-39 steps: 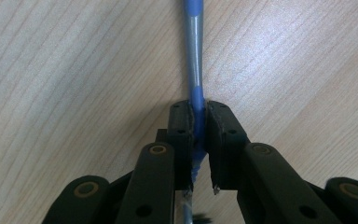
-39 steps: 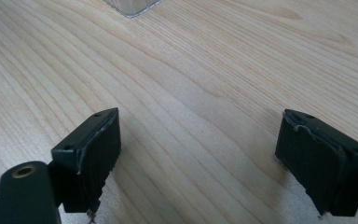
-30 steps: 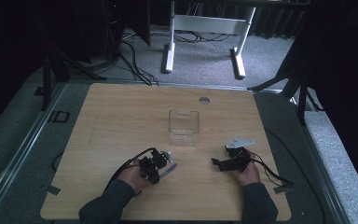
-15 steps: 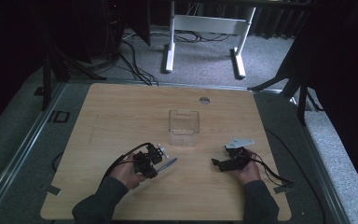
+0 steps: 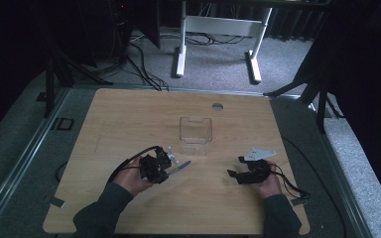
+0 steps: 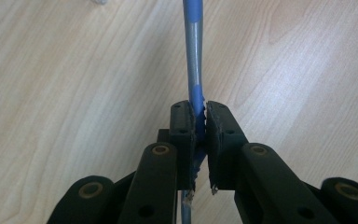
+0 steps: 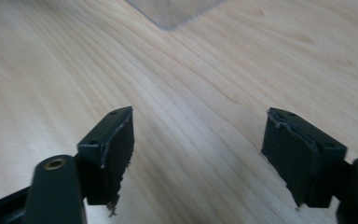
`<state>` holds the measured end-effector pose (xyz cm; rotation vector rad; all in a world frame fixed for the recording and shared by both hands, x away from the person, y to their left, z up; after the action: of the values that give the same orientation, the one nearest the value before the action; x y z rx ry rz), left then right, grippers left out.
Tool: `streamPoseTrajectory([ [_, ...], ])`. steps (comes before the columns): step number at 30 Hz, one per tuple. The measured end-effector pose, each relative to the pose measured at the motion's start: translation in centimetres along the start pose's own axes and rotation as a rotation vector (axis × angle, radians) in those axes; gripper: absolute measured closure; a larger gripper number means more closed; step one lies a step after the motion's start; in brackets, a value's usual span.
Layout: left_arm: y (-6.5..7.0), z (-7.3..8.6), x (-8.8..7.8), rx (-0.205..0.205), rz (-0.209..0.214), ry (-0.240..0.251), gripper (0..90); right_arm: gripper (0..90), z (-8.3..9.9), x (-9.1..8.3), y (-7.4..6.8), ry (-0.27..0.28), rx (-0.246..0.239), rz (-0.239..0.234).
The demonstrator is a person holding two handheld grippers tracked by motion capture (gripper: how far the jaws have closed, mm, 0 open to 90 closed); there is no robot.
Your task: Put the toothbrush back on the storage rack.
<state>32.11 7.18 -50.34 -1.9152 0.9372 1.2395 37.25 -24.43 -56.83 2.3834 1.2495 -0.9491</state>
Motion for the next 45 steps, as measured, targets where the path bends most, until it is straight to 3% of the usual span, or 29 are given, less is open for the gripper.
streamPoseTrajectory([
  [12, 0.5, -0.8, -0.5, 0.093, 0.002, 0.045, 81.9, 39.0, -2.6, -2.7, -2.3, 0.037, -0.084, -0.087],
  [18, 0.7, -1.1, -0.7, 0.127, 0.023, 0.055, 81.9, 44.3, -3.3, -2.8, -3.4, 0.044, -0.113, -0.159],
  [29, 1.0, -1.7, -1.4, 0.195, 0.055, 0.104, 81.9, 50.2, -4.1, -3.0, -4.8, 0.066, -0.148, -0.229],
  [45, 2.0, -2.3, -2.3, 0.256, 0.086, 0.171, 81.9, 55.7, -4.6, -3.3, -6.2, 0.119, -0.188, -0.351],
])
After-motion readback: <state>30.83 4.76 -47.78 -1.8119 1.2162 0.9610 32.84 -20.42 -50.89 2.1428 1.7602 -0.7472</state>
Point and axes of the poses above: each handheld gripper's, and its own axes: x roughly forward along the jaws, z roughly out of its underside, y roughly to its right, the point moved 4 cm from there along x, roughly forward along the jaws, and after that the axes turned 5 degrees about -z, right-handed, at the moved point
